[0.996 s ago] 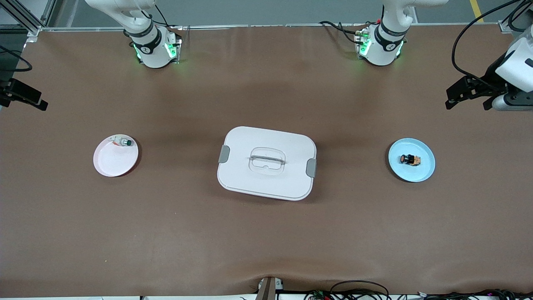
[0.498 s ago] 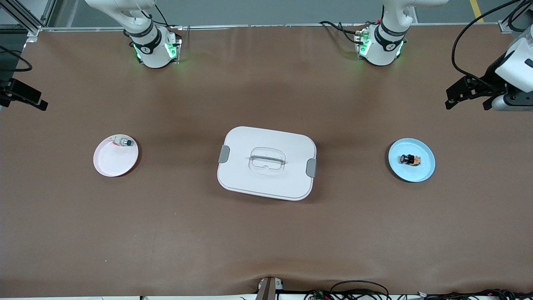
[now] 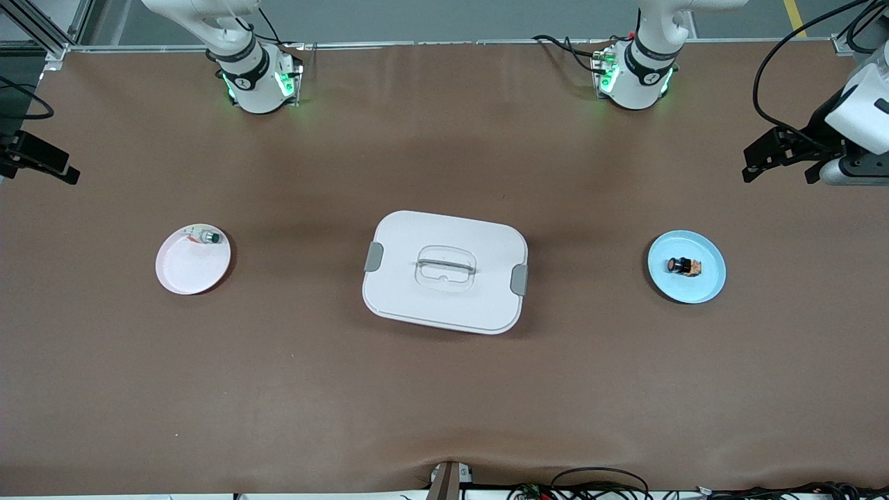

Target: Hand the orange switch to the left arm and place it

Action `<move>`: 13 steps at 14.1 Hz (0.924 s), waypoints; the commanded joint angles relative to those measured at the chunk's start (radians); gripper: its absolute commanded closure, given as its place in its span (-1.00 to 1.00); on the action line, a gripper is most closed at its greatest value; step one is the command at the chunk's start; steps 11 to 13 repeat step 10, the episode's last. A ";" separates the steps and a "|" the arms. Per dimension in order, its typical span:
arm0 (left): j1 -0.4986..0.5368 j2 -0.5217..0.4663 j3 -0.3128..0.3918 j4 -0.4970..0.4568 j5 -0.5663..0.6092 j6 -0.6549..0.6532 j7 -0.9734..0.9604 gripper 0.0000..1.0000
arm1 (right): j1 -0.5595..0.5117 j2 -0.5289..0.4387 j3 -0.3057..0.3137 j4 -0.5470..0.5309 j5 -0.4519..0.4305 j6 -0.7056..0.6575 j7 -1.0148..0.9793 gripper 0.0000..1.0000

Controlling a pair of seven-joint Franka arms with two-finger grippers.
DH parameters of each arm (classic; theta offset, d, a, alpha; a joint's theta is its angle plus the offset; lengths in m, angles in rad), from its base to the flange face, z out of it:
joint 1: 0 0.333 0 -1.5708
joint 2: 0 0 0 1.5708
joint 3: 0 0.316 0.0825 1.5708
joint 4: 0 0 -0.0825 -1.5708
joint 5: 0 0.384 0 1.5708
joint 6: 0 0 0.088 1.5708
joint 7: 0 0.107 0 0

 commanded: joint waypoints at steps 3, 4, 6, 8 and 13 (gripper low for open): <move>0.008 0.003 -0.007 -0.002 0.011 -0.032 0.012 -1.00 | -0.015 -0.015 0.010 -0.007 0.005 -0.003 0.003 -1.00; 0.008 0.010 -0.007 0.012 0.010 -0.044 0.012 -1.00 | -0.015 -0.015 0.010 -0.007 0.005 -0.004 0.001 -1.00; 0.008 0.019 -0.005 0.021 0.013 -0.052 0.012 -1.00 | -0.014 -0.016 0.010 -0.007 0.005 -0.009 0.001 -1.00; 0.008 0.019 -0.005 0.021 0.013 -0.053 0.014 -1.00 | -0.014 -0.016 0.010 -0.007 0.005 -0.004 0.001 -1.00; 0.008 0.019 -0.007 0.021 0.013 -0.053 0.015 -1.00 | -0.017 -0.016 0.010 -0.007 0.007 -0.003 0.001 -1.00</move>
